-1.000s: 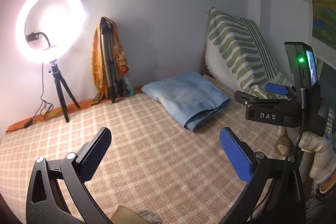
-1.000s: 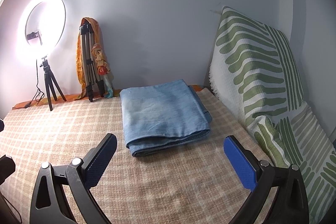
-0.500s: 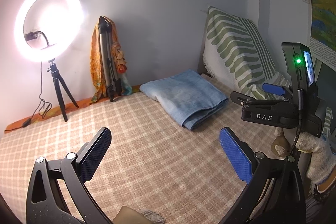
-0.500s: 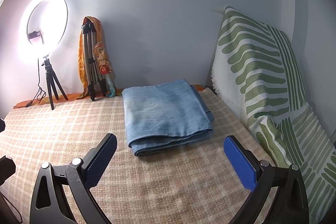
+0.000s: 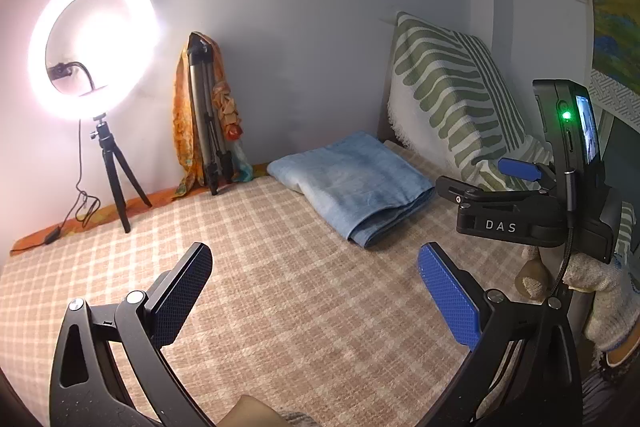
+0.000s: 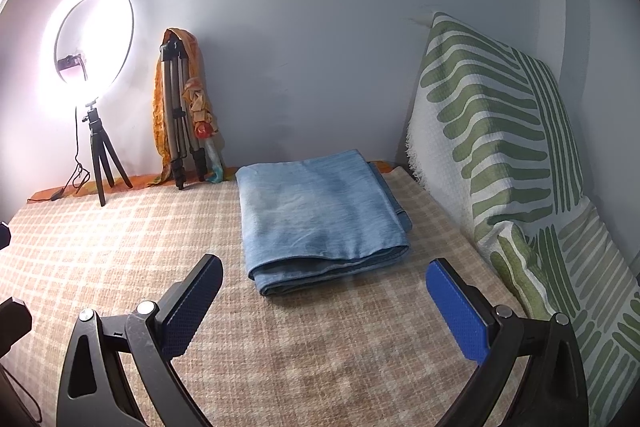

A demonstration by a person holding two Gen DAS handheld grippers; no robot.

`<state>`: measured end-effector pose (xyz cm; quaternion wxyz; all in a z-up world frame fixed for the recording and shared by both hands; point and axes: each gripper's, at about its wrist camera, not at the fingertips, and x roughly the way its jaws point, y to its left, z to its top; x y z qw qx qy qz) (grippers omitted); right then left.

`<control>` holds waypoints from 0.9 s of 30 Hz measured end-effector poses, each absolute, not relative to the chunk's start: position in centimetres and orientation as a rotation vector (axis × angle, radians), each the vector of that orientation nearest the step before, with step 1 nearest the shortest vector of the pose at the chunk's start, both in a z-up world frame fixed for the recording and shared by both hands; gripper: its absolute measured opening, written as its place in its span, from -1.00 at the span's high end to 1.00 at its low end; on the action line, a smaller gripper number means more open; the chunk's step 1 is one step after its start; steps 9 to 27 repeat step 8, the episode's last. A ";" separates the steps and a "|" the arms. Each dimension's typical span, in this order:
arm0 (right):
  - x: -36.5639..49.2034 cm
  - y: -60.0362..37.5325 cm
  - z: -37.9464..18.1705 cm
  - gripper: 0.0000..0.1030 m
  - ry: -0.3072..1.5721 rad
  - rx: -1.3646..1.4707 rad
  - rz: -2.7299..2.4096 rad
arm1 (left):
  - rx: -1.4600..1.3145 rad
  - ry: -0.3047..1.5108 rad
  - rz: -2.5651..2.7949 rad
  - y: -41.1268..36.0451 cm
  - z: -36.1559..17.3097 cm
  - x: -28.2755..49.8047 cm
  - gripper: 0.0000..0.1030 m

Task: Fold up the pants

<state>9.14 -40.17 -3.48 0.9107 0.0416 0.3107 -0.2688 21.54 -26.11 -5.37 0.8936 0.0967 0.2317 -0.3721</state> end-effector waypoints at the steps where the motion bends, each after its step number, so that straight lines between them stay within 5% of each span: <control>1: 9.2 -40.1 -3.5 -1.00 0.641 0.084 -0.554 | 0.204 0.478 -0.773 -26.2 -5.3 21.5 -0.99; 27: 9.1 -40.0 -3.5 -1.00 0.640 0.086 -0.555 | 0.202 0.477 -0.779 -26.4 -5.3 21.4 -0.99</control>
